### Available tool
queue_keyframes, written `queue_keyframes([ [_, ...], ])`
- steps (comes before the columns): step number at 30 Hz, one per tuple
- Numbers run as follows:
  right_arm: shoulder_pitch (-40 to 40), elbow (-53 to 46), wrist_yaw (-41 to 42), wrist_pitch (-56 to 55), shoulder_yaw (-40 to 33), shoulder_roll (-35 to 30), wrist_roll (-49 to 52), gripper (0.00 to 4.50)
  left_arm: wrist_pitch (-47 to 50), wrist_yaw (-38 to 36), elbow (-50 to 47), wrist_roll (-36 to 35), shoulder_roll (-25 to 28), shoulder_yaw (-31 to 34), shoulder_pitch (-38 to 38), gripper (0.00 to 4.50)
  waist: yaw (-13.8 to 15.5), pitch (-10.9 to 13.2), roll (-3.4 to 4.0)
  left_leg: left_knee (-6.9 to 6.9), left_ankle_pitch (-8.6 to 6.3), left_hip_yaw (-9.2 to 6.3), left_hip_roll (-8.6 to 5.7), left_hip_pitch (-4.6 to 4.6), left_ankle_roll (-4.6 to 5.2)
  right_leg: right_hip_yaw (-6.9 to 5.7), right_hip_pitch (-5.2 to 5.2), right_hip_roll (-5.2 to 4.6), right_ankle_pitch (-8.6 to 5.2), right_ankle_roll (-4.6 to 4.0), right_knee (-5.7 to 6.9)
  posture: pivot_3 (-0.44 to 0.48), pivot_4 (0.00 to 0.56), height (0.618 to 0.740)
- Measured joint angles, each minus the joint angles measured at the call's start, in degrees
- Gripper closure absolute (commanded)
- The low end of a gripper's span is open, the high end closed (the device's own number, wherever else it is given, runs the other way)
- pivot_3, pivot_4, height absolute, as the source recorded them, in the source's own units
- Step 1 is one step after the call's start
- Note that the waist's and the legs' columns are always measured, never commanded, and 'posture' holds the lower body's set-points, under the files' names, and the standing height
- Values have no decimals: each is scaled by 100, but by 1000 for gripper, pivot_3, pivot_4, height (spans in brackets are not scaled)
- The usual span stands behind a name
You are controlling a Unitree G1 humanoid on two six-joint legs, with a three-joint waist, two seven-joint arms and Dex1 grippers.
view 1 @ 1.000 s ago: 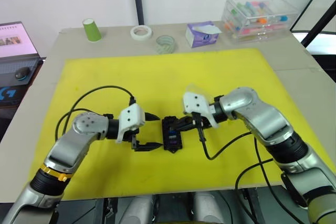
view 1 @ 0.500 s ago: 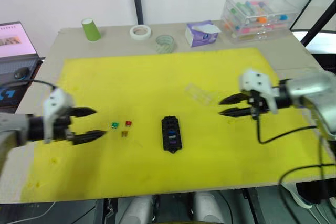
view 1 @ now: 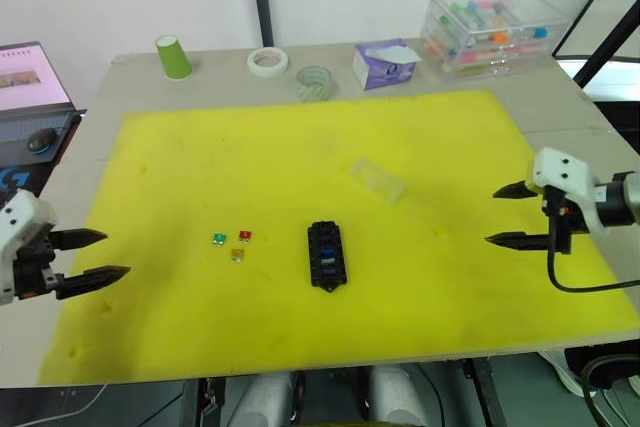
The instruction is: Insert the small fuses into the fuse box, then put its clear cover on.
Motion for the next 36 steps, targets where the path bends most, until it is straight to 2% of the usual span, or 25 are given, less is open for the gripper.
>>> queue_keyframes([
  [4, -335, -236, -103, 213, 40, 134, 64, 11, 92, 11, -52, -66, -20, -229, -280, 0, -2, 3, 6, 0, 0, 1, 0, 1, 0, 1, 0, 0, 0, 0, 0, 0, 150, 740],
  [8, -1483, -891, -278, 869, 363, 923, 522, 11, 356, -15, -307, -324, -220, -912, -832, 0, -28, 8, 13, -2, 1, 0, 8, -4, -2, 6, -9, 8, 0, 0, 3, 0, 150, 740],
  [12, -2135, -1352, -409, 1275, 938, 1664, 722, 11, 960, -8, -162, -723, -492, -1371, -1465, 0, -7, 7, 9, 0, 0, 0, 3, -11, -2, 5, -14, 4, 0, 0, 3, 0, 150, 740],
  [18, -2682, -1707, -683, 1760, 1964, 2614, 679, 11, 2409, -6, 631, -1270, -800, -1960, -2167, 0, -20, 5, 1, 8, 1, -1, 0, -10, -1, 0, -18, 6, 0, 0, 16, 0, 150, 740],
  [23, -3056, -1641, -934, 1843, 2429, 3223, 483, 11, 3330, 11, 1323, -1479, -891, -2174, -2549, 0, -37, 4, -1, 9, 2, -1, -1, -12, -2, -1, -25, 8, 0, 0, 23, 0, 150, 740],
  [30, -3094, -1530, -999, 1682, 2544, 3369, 352, 11, 3718, 13, 1870, -1503, -1159, -2298, -2868, 0, -8, -2, -8, 13, 2, -3, -8, -9, -2, -3, -22, 3, 1, 0, 27, 0, 150, 740],
  [36, -2930, -1579, -1025, 1709, 2544, 3341, 327, 11, 3772, 134, 1883, -1497, -1429, -2339, -2984, 0, 5, -4, -10, 18, 2, -6, -16, -6, -2, -4, -21, -6, 0, 0, 43, 0, 150, 740],
])
